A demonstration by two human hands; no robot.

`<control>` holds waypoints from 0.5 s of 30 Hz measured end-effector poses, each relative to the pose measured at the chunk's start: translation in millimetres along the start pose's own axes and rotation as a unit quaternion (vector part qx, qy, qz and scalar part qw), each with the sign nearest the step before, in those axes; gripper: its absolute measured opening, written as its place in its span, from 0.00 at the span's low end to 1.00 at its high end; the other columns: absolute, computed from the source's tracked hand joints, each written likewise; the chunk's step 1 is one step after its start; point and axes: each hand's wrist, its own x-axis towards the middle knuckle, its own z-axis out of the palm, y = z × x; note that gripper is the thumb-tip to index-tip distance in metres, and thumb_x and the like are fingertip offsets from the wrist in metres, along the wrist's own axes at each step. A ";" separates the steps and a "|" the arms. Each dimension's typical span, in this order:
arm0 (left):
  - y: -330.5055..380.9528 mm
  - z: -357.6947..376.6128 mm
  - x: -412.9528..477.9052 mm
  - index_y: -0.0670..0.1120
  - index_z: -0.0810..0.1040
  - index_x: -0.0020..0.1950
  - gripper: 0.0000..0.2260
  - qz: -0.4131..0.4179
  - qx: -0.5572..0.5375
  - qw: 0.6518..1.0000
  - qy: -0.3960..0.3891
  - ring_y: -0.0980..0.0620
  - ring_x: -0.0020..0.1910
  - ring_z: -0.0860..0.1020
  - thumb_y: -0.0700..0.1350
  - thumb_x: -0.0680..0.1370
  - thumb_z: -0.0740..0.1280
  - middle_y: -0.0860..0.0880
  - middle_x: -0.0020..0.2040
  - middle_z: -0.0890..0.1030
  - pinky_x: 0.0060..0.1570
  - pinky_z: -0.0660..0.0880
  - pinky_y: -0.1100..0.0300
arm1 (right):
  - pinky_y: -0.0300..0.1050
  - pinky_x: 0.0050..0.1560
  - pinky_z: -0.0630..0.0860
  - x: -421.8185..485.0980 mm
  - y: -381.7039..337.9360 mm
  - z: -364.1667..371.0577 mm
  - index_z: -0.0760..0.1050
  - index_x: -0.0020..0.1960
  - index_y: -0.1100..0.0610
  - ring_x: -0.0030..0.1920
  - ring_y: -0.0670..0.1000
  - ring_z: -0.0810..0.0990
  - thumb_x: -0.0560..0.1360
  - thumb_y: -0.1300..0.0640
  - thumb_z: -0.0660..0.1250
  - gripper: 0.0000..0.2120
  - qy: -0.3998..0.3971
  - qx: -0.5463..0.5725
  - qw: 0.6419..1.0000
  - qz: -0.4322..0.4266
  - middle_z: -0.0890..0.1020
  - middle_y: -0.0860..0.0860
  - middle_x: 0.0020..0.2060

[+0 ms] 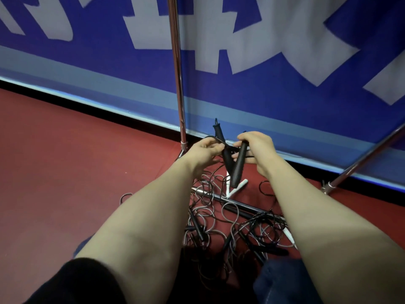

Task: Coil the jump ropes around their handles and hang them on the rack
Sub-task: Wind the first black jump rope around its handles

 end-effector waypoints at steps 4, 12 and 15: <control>12.5 1.7 5.8 0.46 0.76 0.51 0.03 -0.004 0.091 0.995 -0.035 0.59 0.42 0.78 0.39 0.81 0.65 0.52 0.44 0.79 0.46 0.72 0.63 | 0.39 0.35 0.76 10.2 1.2 -12.6 0.72 0.47 0.57 0.32 0.50 0.78 0.78 0.64 0.61 0.04 0.020 -0.059 0.998 -0.031 0.83 0.56 0.40; -4.1 -4.5 10.8 0.41 0.79 0.53 0.08 -0.177 0.403 0.897 -0.046 0.47 0.47 0.74 0.45 0.80 0.66 0.44 0.49 0.79 0.43 0.71 0.56 | 0.42 0.34 0.69 6.8 9.0 -44.0 0.74 0.43 0.56 0.30 0.49 0.69 0.78 0.55 0.64 0.06 -0.027 -0.155 0.987 0.040 0.73 0.51 0.33; -3.6 -5.1 2.9 0.41 0.78 0.57 0.13 -0.189 0.464 0.863 -0.068 0.46 0.48 0.76 0.49 0.78 0.69 0.43 0.54 0.80 0.46 0.74 0.55 | 0.41 0.31 0.66 -6.7 -0.2 -37.1 0.74 0.43 0.57 0.27 0.49 0.68 0.78 0.59 0.63 0.06 -0.052 -0.175 0.983 0.009 0.72 0.52 0.32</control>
